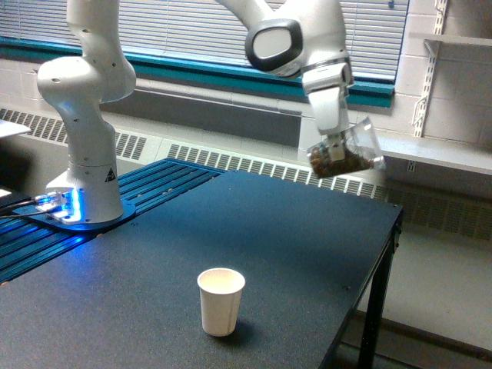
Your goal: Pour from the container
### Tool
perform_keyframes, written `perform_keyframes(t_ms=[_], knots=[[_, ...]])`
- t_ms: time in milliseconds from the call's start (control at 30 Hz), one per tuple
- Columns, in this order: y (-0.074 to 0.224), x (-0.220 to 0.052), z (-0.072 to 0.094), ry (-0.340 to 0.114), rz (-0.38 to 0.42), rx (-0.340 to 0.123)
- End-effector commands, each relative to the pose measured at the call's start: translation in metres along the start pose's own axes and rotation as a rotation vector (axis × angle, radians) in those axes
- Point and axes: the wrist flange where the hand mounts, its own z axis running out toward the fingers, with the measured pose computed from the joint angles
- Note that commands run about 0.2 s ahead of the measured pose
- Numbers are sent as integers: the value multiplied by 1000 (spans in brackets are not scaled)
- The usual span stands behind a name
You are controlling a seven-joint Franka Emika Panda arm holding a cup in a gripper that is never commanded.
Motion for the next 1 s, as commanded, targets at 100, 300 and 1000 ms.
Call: perform_keyframes(t_ms=[100,300,1000], knots=[[60,15,2,28,82,-38],[99,14,9,31,122,-71],[225,-20,32,33,164,-197]])
